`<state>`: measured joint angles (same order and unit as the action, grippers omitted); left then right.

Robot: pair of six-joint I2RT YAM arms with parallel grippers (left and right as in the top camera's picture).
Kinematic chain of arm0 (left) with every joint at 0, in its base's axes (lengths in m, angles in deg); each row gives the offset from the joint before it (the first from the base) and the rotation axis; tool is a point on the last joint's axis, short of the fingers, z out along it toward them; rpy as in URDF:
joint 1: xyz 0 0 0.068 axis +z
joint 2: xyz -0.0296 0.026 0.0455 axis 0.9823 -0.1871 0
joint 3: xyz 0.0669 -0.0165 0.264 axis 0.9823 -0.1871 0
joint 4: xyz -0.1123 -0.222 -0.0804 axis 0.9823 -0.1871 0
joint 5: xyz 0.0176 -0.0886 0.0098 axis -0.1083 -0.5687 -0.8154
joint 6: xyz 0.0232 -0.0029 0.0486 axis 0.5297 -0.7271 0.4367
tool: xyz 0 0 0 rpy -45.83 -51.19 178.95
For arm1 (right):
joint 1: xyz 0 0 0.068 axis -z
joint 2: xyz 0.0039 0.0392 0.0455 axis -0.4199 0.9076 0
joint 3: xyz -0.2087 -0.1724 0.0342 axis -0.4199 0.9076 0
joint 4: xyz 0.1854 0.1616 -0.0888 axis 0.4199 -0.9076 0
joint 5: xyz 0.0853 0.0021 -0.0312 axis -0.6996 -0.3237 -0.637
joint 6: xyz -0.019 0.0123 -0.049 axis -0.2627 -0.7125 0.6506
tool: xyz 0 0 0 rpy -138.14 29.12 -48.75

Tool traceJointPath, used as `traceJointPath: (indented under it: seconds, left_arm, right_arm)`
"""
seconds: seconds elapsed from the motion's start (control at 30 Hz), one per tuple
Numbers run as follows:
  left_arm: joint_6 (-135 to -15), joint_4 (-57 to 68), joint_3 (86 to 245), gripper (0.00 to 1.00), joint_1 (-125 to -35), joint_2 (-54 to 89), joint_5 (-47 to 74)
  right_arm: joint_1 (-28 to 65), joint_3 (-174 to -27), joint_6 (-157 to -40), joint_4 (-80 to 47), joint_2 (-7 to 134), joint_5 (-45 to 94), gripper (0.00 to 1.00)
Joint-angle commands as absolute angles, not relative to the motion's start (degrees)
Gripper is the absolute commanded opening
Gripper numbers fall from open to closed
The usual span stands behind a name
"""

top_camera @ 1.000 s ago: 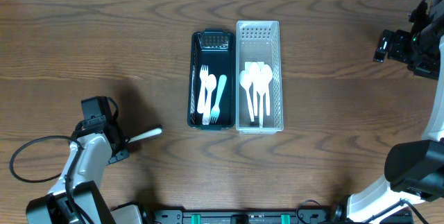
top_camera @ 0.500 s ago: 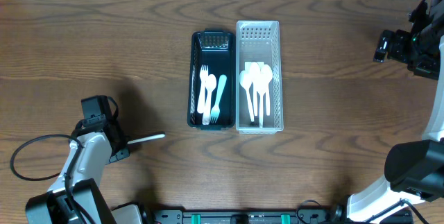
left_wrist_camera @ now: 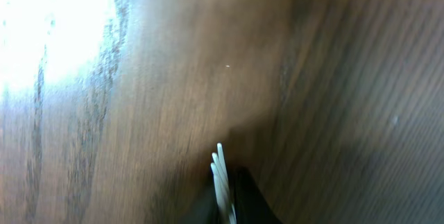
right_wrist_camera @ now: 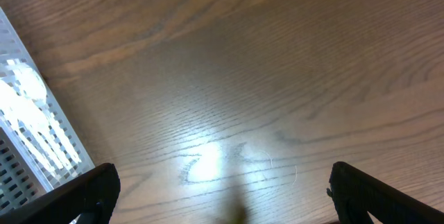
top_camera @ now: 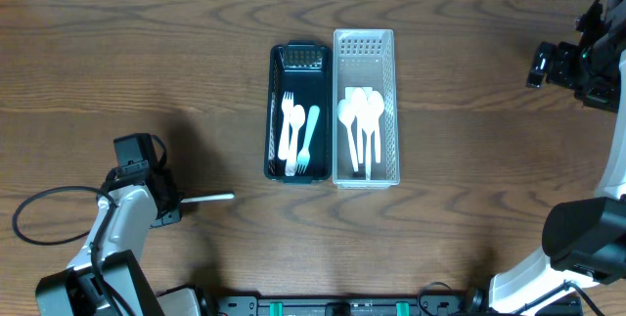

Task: Pack container
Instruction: 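Carry the white fork into the dark green tray and release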

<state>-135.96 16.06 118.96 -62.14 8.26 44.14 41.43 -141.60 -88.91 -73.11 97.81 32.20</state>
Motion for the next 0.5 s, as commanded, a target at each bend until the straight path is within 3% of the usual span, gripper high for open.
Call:
traceJointPath:
  seconds: [0.0,0.3,0.47]
  left_arm:
    - [-128.9,15.5,118.2,0.06,-62.3,6.1,42.1]
    - [-119.0,15.2,120.2,0.06,-62.3,6.1,39.4]
    - [-112.3,9.1,126.2,0.06,-62.3,6.1,36.4]
  right_arm:
    - [41.3,-141.5,-88.4,-73.3,98.0,32.0,0.99]
    - [41.3,-141.5,-88.4,-73.0,98.0,32.0,0.99]
    - [41.3,-141.5,-88.4,-72.0,98.0,32.0,0.99]
